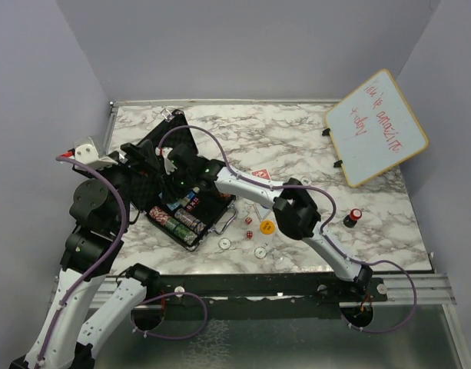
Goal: Pack up texas hold em set
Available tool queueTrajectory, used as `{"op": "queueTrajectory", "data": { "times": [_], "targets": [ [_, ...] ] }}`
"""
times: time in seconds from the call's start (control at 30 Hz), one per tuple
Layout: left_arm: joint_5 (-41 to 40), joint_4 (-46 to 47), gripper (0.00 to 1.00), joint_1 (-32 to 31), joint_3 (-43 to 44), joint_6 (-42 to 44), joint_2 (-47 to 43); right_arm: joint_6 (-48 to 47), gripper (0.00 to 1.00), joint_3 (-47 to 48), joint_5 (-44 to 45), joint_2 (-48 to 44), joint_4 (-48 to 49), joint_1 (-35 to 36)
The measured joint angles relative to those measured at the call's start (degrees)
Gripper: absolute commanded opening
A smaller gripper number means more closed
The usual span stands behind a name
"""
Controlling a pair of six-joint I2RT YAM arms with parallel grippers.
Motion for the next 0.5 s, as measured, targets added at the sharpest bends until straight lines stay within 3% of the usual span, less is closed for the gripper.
{"op": "queueTrajectory", "data": {
  "times": [0.37,0.43,0.5],
  "targets": [
    [0.42,0.85,0.99,0.07,-1.68,-0.04,-1.88,-1.4,0.23,7.72,-1.64,5.05,-7.98,0.07],
    [0.7,0.9,0.99,0.11,-1.81,-0.04,-1.86,-1.42,0.29,7.93,-1.81,5.14,-8.37,0.07],
    [1.2,1.01,0.99,0.17,-1.9,-0.07,-1.86,-1.55,0.41,8.22,-1.86,5.16,-8.96,0.07]
  ]
}}
